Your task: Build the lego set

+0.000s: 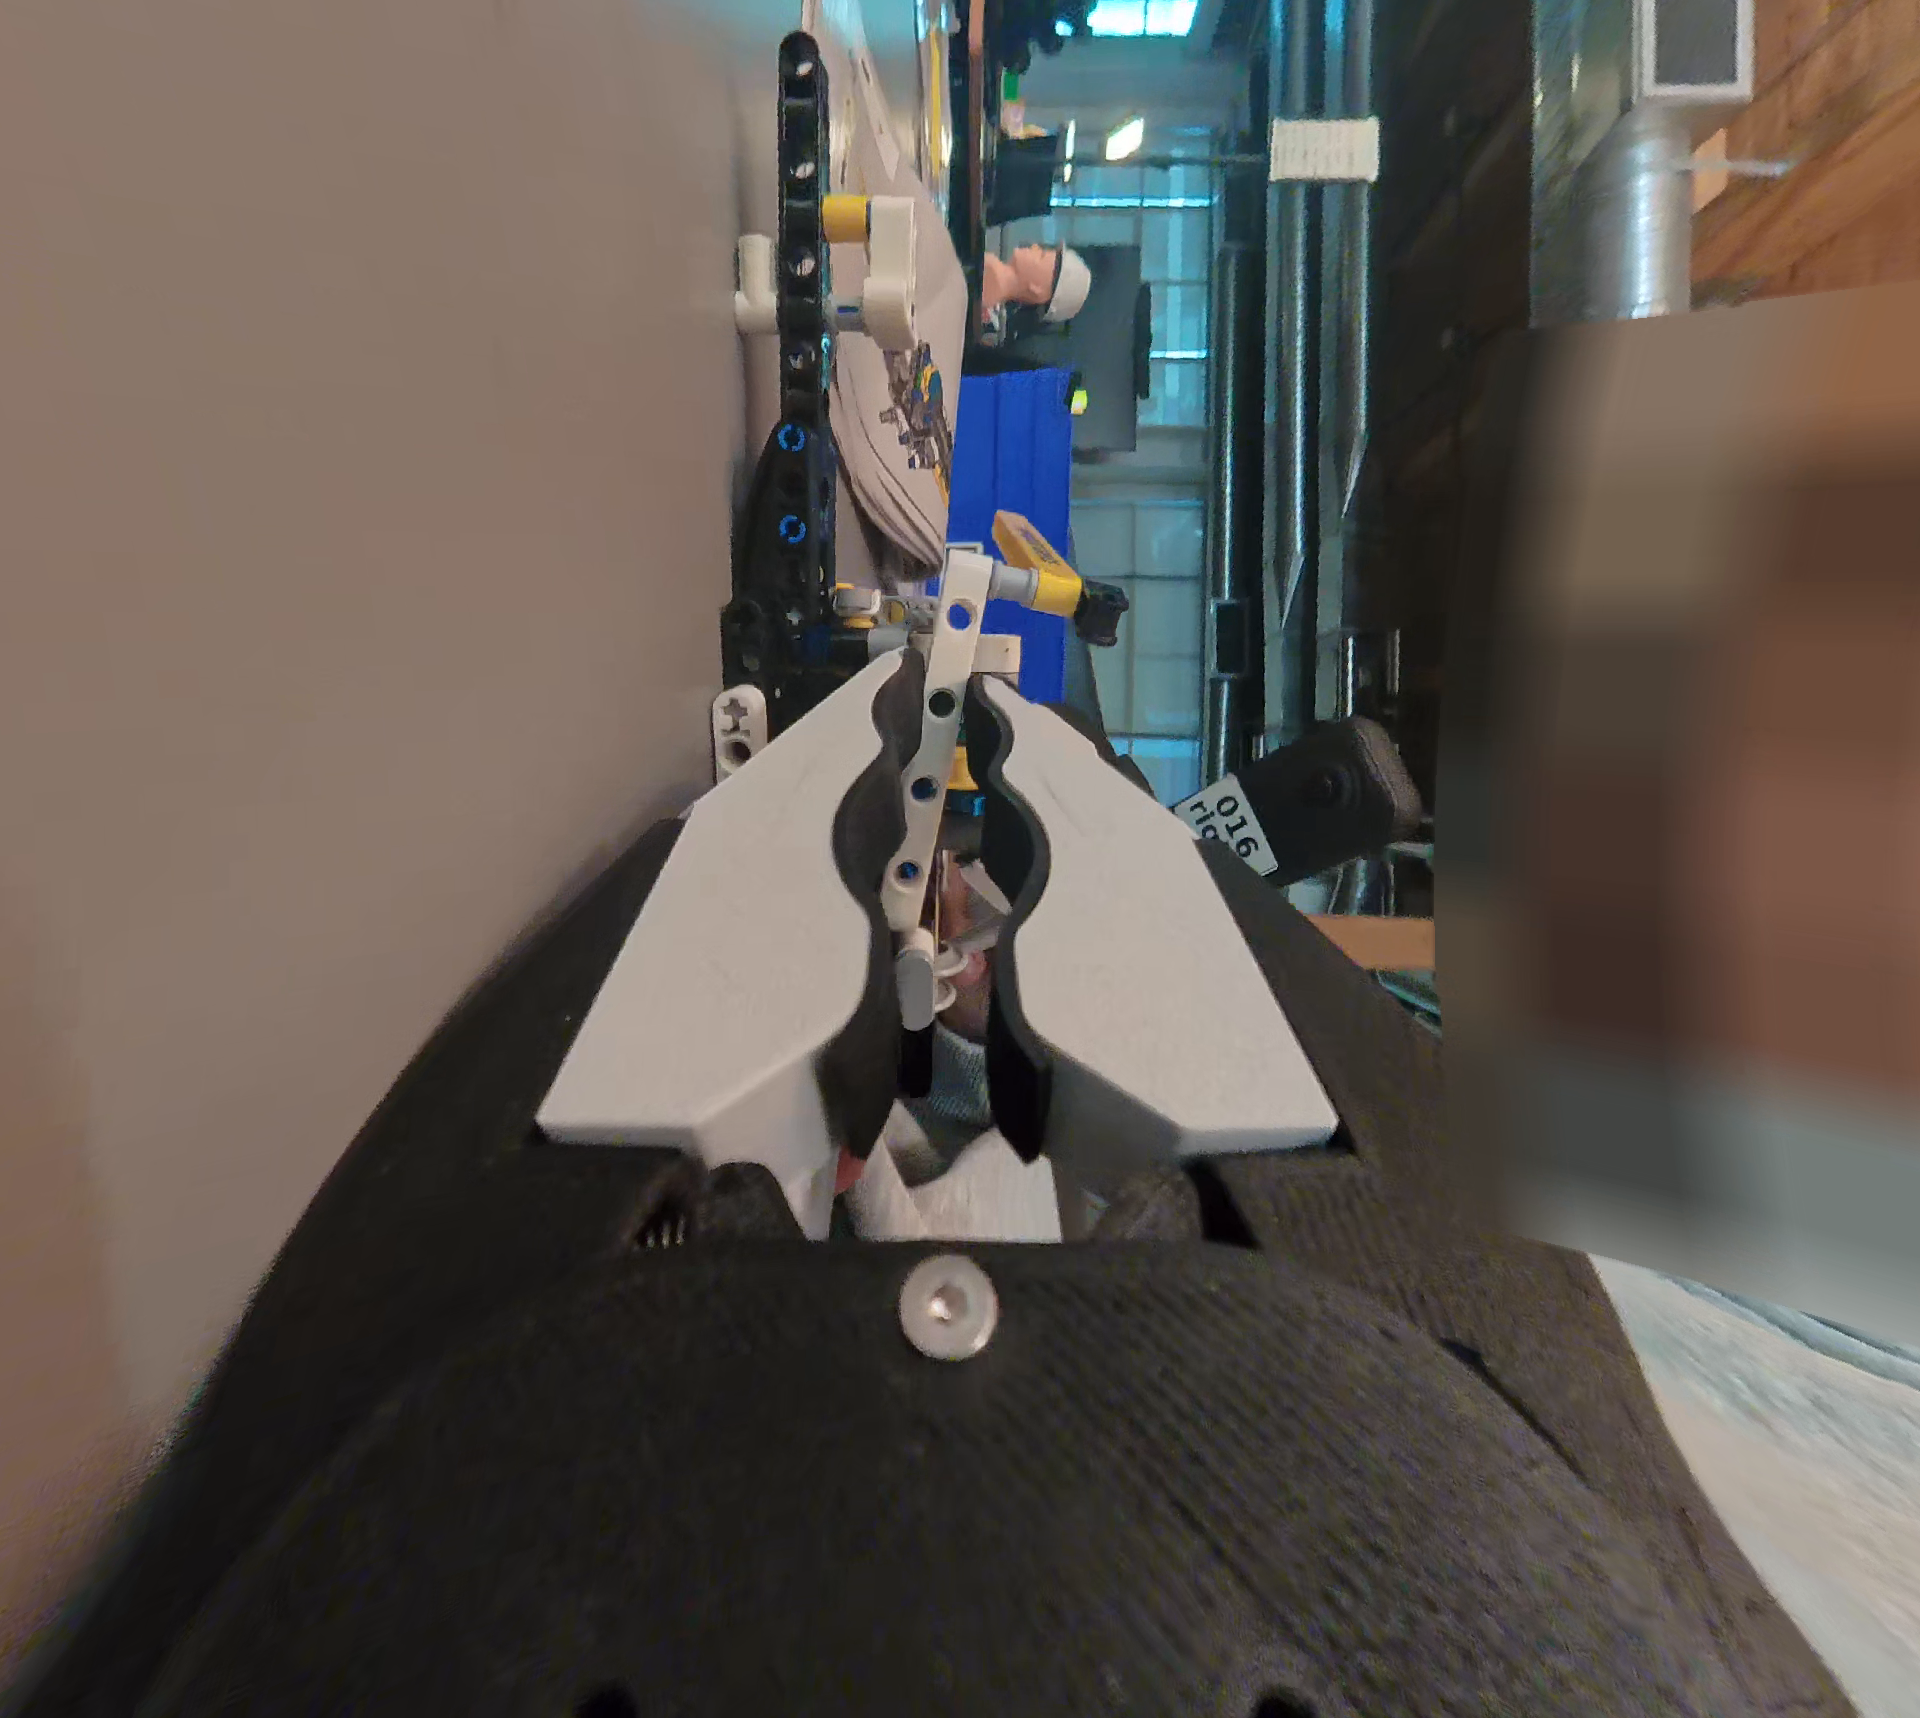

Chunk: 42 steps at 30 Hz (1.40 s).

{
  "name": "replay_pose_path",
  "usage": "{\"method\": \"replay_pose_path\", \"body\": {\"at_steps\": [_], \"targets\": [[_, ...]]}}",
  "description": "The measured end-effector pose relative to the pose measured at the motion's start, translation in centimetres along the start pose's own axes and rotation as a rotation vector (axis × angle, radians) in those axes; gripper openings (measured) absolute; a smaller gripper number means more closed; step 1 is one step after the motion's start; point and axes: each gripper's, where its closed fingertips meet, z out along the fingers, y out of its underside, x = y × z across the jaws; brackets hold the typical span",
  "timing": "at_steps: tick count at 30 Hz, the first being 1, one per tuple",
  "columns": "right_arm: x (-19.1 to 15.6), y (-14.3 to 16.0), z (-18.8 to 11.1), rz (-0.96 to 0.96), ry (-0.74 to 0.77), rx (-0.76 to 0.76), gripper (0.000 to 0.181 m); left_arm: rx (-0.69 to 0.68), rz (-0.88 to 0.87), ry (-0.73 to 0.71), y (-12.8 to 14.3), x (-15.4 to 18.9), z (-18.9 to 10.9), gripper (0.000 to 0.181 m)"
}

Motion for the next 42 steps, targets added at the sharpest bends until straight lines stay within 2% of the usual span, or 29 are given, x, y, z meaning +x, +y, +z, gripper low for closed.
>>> {"method": "replay_pose_path", "body": {"at_steps": [9,13,16,20,23,26,29,34,37,40,42], "targets": [[0.3,0.0,-0.4,-0.045,0.03,-0.015,0.031,0.096,-0.012,0.08,-0.9,0.9,-0.7,0.008],[1.2,-1.4,-1.6,-0.061,0.15,0.029,0.056,0.186,0.014,0.133,-2.4,1.7,-2.3,0.007],[0.3,-1.8,-2.1,-0.062,0.209,0.066,0.068,0.236,0.059,0.154,-3.1,2.3,-3.3,0.007],[-1.4,-0.5,-1.1,-0.11,0.299,0.004,0.084,0.308,0.102,0.17,-3.6,2.7,-4.3,0.007],[-1.7,-0.6,0.0,-0.176,0.375,-0.036,0.097,0.341,0.113,0.182,-3.8,2.7,-4.5,0.007],[-1.2,-0.2,1.1,-0.205,0.422,-0.091,0.097,0.34,0.117,0.219,-3.6,3.3,-4.3,0.006],[-0.2,1.4,0.9,-0.211,0.479,-0.179,0.091,0.312,0.107,0.252,-3.1,3.9,-3.9,0.006],[0.4,2.8,-1.9,-0.193,0.494,-0.217,0.072,0.296,0.093,0.28,-2.8,4.1,-4.0,0.007],[2.2,3.6,-4.4,-0.174,0.548,-0.231,0.074,0.308,0.091,0.29,-2.7,4.3,-4.4,0.007],[1.2,2.9,-5.1,-0.111,0.445,-0.134,0.075,0.327,0.065,0.335,-2.5,5.0,-4.6,0.006],[-1.2,0.5,-5.1,-0.086,0.333,0.017,0.067,0.34,0.046,0.379,-2.2,5.8,-4.6,0.006]]}}
